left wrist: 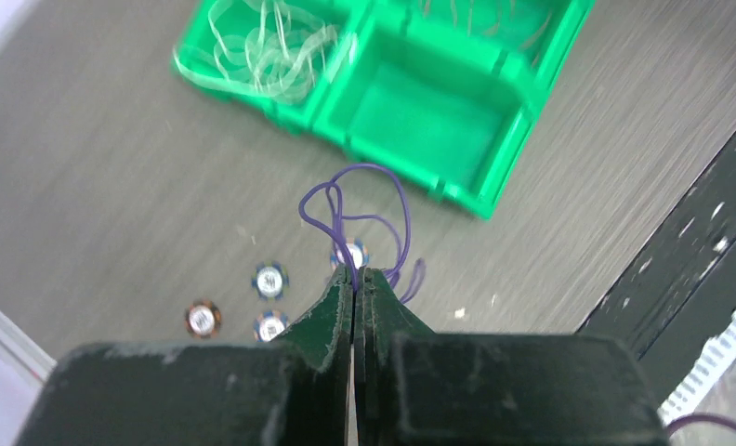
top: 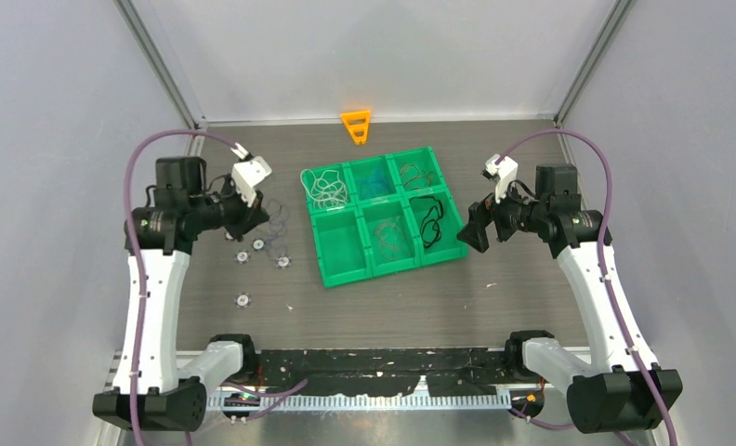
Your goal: Untangle the cables
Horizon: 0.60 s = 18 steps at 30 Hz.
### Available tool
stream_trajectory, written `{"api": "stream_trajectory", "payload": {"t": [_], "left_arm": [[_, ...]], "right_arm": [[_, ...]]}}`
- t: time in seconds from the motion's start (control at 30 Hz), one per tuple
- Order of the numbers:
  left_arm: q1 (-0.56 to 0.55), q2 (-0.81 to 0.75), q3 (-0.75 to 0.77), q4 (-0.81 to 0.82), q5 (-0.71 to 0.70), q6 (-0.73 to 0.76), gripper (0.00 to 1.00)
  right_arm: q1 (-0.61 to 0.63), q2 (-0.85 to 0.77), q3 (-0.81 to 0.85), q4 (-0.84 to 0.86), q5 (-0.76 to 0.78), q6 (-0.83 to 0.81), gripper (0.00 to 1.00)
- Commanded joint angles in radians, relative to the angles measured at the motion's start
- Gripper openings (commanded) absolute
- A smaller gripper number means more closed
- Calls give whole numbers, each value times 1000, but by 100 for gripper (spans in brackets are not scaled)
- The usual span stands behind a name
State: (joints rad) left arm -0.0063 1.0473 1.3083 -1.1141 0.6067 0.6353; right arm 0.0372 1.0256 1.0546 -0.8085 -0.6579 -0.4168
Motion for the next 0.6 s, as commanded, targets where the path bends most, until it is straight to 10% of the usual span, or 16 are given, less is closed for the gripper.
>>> {"api": "stream_trajectory", "payload": {"t": [0.0,0.57], "left_arm": [[2,-10,144,20,202,-139,0],[-182,199,-28,541,183,-426,0]], "right_arm": [[-3,-5,18,25,-24,-8,99],[-2,41,32,39,-17,-5,99]]}}
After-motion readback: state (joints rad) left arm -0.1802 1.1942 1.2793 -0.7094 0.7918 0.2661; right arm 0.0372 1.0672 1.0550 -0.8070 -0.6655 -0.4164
